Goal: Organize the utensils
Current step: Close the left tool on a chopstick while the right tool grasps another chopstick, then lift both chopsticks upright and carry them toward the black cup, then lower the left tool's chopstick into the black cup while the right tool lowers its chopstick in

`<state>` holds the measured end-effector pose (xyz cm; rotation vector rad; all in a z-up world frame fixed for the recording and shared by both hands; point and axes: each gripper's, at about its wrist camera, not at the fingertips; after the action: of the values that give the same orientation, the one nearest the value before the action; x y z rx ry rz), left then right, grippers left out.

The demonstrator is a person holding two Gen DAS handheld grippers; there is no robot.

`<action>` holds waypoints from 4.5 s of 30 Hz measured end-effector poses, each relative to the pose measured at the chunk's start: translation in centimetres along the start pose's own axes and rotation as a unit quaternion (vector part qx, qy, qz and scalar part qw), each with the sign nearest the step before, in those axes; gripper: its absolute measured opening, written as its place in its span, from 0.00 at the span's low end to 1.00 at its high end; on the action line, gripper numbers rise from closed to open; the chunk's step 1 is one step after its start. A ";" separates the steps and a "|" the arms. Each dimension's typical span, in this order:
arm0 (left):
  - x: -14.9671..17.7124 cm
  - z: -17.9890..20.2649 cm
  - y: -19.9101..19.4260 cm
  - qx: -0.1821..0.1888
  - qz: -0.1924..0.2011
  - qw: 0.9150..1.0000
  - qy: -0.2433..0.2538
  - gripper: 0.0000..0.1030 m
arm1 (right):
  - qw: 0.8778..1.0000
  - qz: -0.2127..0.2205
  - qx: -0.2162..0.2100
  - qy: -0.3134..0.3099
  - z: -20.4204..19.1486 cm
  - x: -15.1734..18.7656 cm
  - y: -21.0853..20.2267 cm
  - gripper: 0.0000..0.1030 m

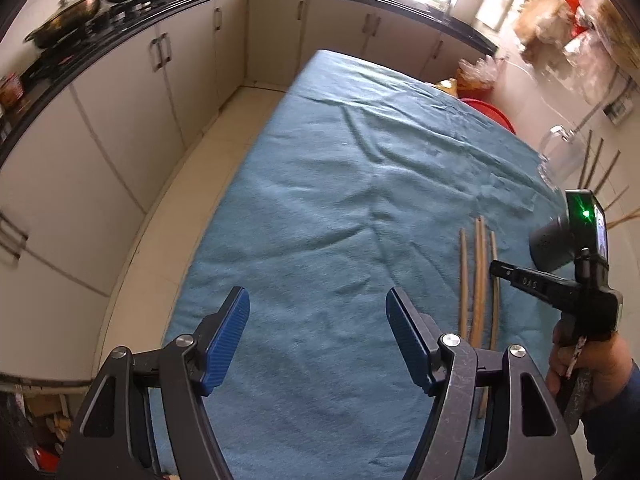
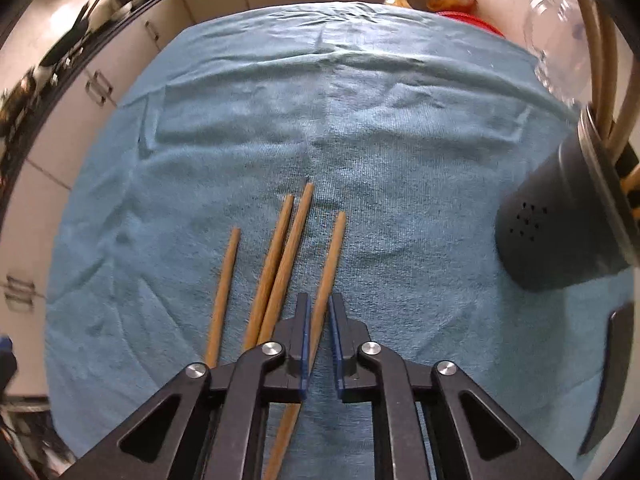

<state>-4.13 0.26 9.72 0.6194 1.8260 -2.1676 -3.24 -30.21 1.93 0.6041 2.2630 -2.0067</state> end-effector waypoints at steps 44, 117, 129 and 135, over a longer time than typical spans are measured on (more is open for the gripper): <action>-3.3 15.3 9.3 0.019 -0.035 0.990 0.135 0.05 | 0.999 -0.014 -0.029 0.014 7.7 2.5 -2.5 0.06; -3.3 16.1 -8.6 0.019 0.149 0.980 0.128 0.05 | 0.971 0.211 -0.075 -0.078 2.6 4.4 -19.7 0.06; -4.4 17.0 -10.4 0.025 0.172 0.976 0.132 0.05 | 0.966 0.242 -0.085 -0.018 6.8 4.0 -22.4 0.06; -4.8 18.3 -11.3 0.037 0.181 0.973 0.142 0.05 | 0.960 0.266 -0.087 0.010 8.9 4.0 -24.8 0.06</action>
<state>-7.96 -15.91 24.22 1.2299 1.6022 -1.9864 -16.82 -39.73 22.74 1.0763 1.9726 -1.5311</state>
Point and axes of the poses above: each gripper's, at about its wrist camera, not at the fingertips, and y roughly the way its jaws point, z to its right, x to its underside, and after that the axes turned 2 degrees about -x, right-handed
